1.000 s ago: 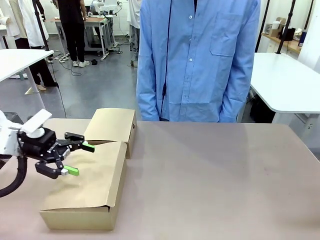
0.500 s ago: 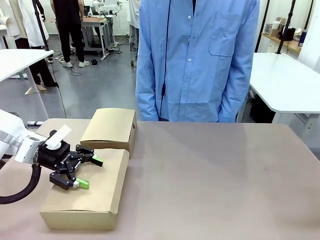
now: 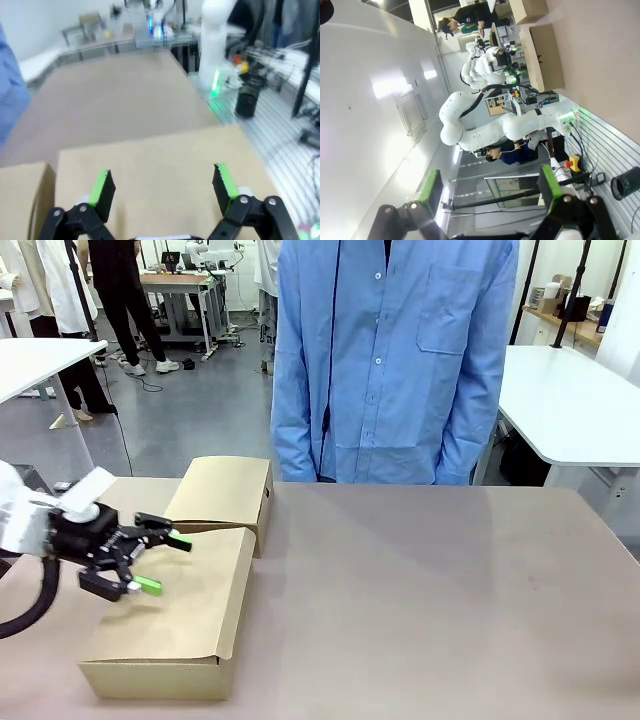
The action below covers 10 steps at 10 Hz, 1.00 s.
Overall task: Place items inside the box.
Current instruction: Close the lid of the Mailer Box closest to the robot.
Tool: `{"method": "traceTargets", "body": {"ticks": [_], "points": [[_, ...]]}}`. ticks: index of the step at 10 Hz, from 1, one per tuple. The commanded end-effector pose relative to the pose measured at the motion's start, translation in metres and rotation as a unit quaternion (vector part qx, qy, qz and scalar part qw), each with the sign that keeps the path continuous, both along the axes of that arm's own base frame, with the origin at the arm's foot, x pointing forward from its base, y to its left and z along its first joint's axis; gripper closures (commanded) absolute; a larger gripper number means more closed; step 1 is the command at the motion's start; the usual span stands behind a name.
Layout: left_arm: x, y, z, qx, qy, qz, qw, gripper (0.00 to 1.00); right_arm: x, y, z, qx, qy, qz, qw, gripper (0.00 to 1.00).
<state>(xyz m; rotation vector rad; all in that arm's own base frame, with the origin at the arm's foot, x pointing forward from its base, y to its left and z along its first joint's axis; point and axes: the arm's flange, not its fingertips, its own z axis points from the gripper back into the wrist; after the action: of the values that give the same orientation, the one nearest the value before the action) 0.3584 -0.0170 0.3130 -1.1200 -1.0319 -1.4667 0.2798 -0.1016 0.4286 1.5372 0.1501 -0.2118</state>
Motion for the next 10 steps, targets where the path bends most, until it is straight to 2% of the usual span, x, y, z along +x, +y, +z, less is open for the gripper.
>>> {"method": "traceTargets", "body": {"ticks": [1,2,3,4,5,6,7,9,10], "points": [[-0.046,0.028,0.053,-0.117,0.087,0.086,0.986,0.00,0.000,0.000,0.004,0.007,-0.002,-0.004,1.000,0.00],[-0.056,0.039,0.073,-0.115,0.195,0.159,0.961,0.00,0.000,0.000,0.004,0.007,-0.002,-0.004,1.000,0.00],[-0.062,0.055,0.084,-0.116,0.259,0.206,0.937,0.00,0.000,0.000,0.004,0.007,-0.002,-0.004,1.000,0.00],[-0.065,0.073,0.092,-0.138,0.333,0.197,0.912,0.00,0.000,0.000,0.004,0.007,-0.002,-0.004,1.000,0.00],[-0.066,0.095,0.102,-0.195,0.414,0.170,0.873,0.00,0.000,0.000,0.004,0.007,-0.002,-0.004,1.000,0.00],[-0.063,0.117,0.108,-0.228,0.459,0.164,0.843,0.00,0.000,0.000,0.004,0.007,-0.002,-0.004,1.000,0.00],[-0.055,0.135,0.106,-0.251,0.485,0.176,0.819,0.00,0.000,0.000,0.004,0.007,-0.002,-0.004,1.000,0.00],[-0.038,0.143,0.084,-0.189,0.519,0.203,0.809,0.00,0.000,0.000,0.004,0.007,-0.002,-0.004,1.000,0.00],[-0.033,0.138,0.070,-0.148,0.518,0.227,0.811,0.00,0.000,0.000,0.004,0.007,-0.002,-0.004,1.000,0.00]]}}
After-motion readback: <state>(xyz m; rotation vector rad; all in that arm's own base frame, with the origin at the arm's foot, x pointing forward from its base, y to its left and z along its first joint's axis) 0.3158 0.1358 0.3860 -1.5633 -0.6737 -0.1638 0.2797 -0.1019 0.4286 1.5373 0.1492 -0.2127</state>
